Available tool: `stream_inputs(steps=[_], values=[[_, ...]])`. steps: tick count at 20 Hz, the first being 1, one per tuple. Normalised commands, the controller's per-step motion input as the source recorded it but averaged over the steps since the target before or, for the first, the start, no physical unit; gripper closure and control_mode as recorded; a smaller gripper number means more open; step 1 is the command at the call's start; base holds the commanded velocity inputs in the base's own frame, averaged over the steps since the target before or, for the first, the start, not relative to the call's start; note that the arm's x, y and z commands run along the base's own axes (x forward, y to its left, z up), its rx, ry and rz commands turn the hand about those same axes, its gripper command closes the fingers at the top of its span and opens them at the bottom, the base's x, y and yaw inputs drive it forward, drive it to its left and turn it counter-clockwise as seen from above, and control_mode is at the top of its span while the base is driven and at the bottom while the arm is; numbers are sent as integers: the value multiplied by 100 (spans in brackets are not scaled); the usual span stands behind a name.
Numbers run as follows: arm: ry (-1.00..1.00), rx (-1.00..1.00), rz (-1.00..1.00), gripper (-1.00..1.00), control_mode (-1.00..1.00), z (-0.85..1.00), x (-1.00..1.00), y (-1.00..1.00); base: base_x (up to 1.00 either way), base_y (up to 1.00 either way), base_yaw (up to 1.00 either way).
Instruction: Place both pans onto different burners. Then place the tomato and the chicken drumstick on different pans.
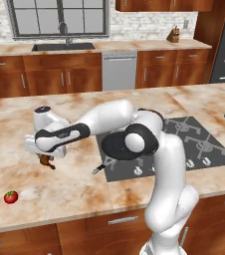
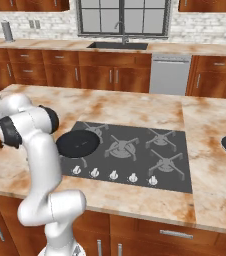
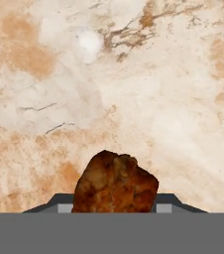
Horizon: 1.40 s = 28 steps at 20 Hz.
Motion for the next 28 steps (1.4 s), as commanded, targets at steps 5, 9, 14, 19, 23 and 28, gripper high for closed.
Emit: stream_inputs(steps=[5, 9, 14, 19, 23, 28], values=[[0, 4, 0, 100, -100, 56, -2, -58, 0, 0, 0], [0, 1, -3, 100, -100, 39, -11, -67, 0, 0, 0], [0, 0, -6, 100, -100, 26, -3, -66, 0, 0, 0], [5, 0, -8, 100, -100, 23, 0, -70, 0, 0, 0], [7, 0, -5, 100, -100, 4, 0, -70, 0, 0, 0], [3, 0, -5, 100, -100, 0, 5, -75, 0, 0, 0]])
